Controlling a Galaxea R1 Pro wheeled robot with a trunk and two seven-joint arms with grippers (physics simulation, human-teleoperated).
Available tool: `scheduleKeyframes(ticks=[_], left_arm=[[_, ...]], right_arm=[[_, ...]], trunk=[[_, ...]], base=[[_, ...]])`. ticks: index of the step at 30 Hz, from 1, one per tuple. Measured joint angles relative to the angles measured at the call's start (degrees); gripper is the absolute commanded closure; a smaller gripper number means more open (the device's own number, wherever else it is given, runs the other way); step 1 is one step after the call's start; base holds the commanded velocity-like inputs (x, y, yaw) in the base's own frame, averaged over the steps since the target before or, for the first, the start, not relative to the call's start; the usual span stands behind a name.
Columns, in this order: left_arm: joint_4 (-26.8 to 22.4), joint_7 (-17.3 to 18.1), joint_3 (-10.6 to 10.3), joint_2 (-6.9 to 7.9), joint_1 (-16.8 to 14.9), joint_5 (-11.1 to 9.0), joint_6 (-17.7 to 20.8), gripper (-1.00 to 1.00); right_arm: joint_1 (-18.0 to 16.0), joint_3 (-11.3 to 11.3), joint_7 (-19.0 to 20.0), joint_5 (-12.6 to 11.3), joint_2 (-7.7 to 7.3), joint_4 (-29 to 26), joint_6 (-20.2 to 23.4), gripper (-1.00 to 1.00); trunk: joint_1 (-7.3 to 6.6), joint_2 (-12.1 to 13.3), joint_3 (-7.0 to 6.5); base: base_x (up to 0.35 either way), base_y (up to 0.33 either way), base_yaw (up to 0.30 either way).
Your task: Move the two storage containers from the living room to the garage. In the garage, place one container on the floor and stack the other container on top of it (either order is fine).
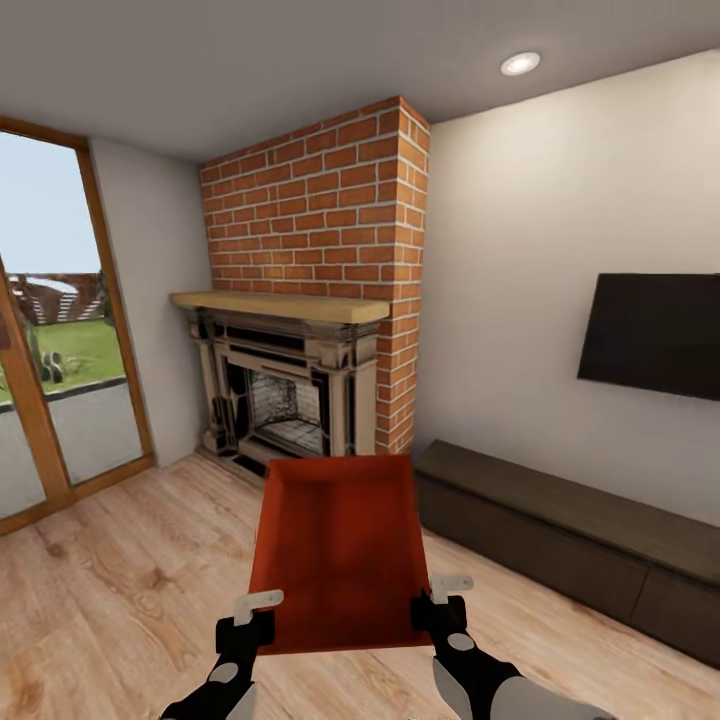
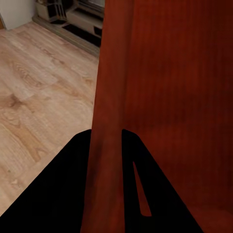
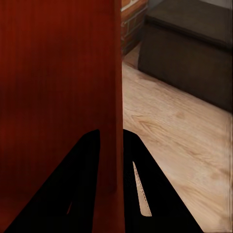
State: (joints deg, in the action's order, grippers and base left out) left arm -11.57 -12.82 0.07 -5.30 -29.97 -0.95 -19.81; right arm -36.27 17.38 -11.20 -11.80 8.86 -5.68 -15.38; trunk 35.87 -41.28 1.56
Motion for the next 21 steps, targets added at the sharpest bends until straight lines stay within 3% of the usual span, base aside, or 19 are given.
scheduleKeyframes(ticks=[21], left_arm=[[-0.01, -0.01, -0.02, -0.01, 0.00, -0.02, -0.01, 1.00]], right_arm=[[-0.01, 0.04, 0.01, -0.06, 0.00, 0.01, -0.03, 1.00]], trunk=[[0.00, 0.00, 0.00]], base=[[0.000, 0.000, -0.281]])
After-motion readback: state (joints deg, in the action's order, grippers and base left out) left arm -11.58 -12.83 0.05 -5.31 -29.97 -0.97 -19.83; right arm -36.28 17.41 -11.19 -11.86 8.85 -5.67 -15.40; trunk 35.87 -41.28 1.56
